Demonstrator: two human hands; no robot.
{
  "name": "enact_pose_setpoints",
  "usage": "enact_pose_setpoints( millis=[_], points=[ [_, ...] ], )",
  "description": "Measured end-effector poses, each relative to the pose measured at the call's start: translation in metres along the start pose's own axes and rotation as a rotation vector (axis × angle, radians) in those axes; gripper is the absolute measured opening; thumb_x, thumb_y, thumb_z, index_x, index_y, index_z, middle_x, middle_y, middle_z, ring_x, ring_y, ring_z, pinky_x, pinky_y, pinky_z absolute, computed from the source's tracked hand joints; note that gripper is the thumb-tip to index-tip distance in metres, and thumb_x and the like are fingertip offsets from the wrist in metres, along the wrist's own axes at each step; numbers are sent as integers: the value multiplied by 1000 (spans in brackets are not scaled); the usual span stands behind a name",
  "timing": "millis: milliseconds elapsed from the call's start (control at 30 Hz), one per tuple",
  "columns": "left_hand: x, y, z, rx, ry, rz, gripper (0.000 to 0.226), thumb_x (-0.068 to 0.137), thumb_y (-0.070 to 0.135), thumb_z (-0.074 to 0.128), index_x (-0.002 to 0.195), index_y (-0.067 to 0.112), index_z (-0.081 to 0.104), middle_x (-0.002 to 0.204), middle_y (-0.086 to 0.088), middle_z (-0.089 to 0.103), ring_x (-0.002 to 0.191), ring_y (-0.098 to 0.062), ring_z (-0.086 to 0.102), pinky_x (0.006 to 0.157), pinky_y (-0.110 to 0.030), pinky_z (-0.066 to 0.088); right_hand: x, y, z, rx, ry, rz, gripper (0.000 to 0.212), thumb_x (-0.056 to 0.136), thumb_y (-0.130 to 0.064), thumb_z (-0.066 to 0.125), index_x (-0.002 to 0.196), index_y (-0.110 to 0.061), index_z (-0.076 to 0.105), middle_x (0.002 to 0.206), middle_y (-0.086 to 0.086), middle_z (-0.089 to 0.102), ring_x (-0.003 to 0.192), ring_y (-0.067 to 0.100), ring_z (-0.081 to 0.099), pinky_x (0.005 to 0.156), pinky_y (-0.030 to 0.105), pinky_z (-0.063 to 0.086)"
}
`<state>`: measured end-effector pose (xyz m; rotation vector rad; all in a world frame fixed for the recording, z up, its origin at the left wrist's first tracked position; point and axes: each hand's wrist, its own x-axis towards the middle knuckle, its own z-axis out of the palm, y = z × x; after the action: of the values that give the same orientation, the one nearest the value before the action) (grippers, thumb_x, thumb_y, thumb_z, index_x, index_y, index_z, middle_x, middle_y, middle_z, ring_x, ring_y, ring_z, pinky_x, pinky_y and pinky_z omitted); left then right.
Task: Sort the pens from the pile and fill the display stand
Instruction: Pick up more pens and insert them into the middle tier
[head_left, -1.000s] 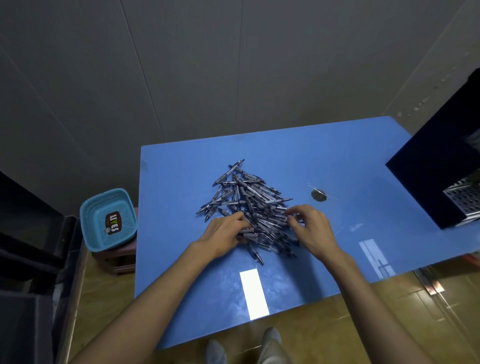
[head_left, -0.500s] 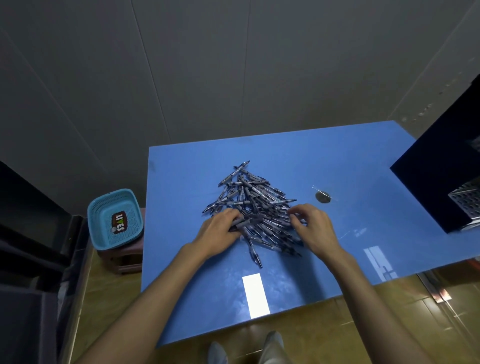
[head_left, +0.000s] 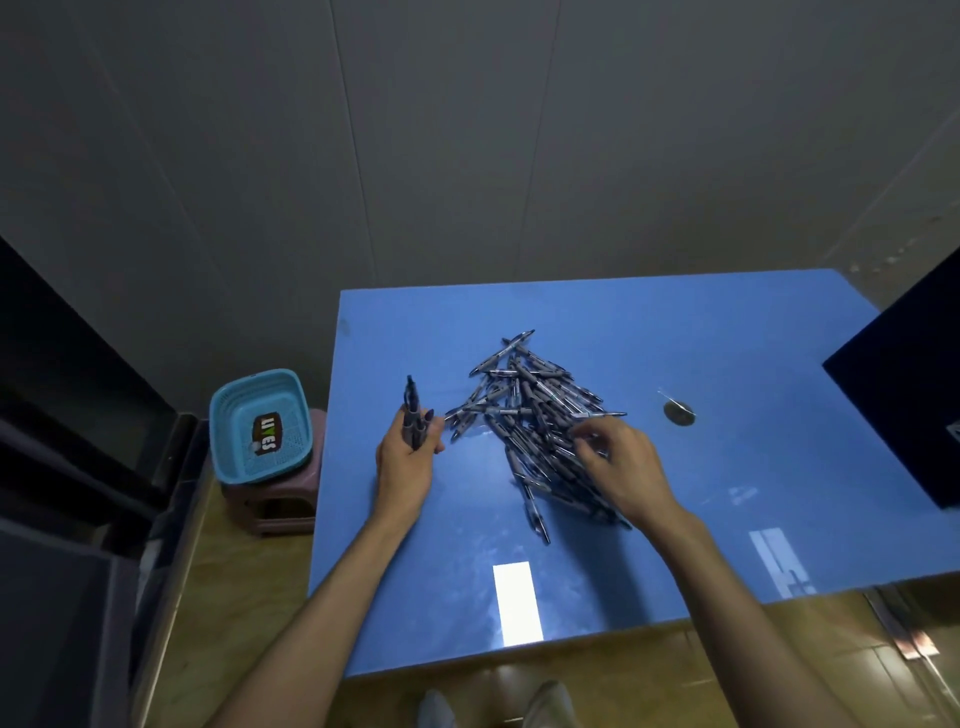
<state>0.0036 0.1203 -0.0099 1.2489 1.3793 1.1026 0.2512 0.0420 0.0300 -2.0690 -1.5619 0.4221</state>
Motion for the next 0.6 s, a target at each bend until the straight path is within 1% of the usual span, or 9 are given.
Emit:
enact_pose_setpoints(
  millis=[67, 133, 200, 333, 400, 467, 500, 567, 600],
  points=[
    [-3, -2, 1, -16, 48, 63, 11, 97, 14, 67, 95, 9, 58, 76, 1, 58, 63, 4, 55, 63, -9, 42, -2, 3, -1, -23, -18, 3, 17, 89, -19, 63, 99, -25, 74, 104, -6, 72, 94, 15, 67, 83, 36, 53],
    [-4, -8, 3, 19, 107, 120, 16, 93, 10, 71, 88, 8, 56, 73, 3, 54, 64, 2, 50, 64, -13, 39, -5, 6, -5, -52, -42, 10, 19, 89, -21, 61, 101, -27, 74, 105, -6, 71, 95, 15, 66, 82, 34, 52],
    [-5, -20, 4, 64, 153, 143, 18, 91, 10, 74, 85, 9, 57, 74, 3, 57, 67, -1, 53, 66, -16, 42, -5, 8, -11, -73, -50, 23, 19, 89, -20, 61, 100, -27, 74, 106, -5, 71, 94, 15, 66, 83, 34, 52],
    [-4, -42, 0, 261, 161, 176, 9, 90, 12, 75, 96, 15, 68, 89, -7, 72, 87, -28, 67, 73, -38, 52, -6, 12, -21, -68, -33, 42, 20, 88, -18, 61, 97, -29, 74, 105, -6, 72, 92, 14, 69, 83, 37, 54],
    [-6, -41, -1, 256, 163, 173, 8, 92, 13, 71, 100, 12, 71, 91, -7, 74, 85, -22, 69, 72, -30, 51, -5, 13, -26, -58, -18, 48, 20, 88, -18, 61, 97, -30, 74, 105, -8, 71, 90, 13, 69, 83, 35, 54],
    [-8, -29, -1, 186, 156, 145, 6, 94, 6, 67, 99, 6, 69, 84, -6, 75, 72, 0, 67, 66, -10, 46, -4, 12, -31, -60, -6, 48, 18, 89, -18, 61, 98, -28, 73, 105, -8, 70, 90, 12, 68, 81, 34, 52],
    [-7, -23, 0, 166, 153, 123, 3, 95, 7, 67, 98, 8, 67, 77, -5, 73, 66, 4, 66, 62, -3, 42, -3, 12, -33, -62, 1, 48, 18, 90, -18, 61, 98, -27, 73, 105, -7, 70, 89, 13, 68, 80, 34, 52],
    [-2, -13, 3, 126, 124, 94, 5, 97, 15, 67, 94, 14, 64, 65, -4, 69, 58, 0, 65, 59, -7, 45, -1, 12, -38, -49, 17, 56, 18, 90, -19, 60, 99, -29, 73, 103, -7, 70, 88, 13, 67, 80, 37, 53],
    [4, -7, 5, 82, 85, 87, 7, 97, 17, 68, 93, 15, 62, 62, -4, 66, 51, -6, 63, 57, -16, 50, -1, 13, -41, -36, 23, 65, 18, 90, -20, 60, 99, -31, 72, 103, -7, 70, 87, 12, 67, 80, 38, 54]
  ],
)
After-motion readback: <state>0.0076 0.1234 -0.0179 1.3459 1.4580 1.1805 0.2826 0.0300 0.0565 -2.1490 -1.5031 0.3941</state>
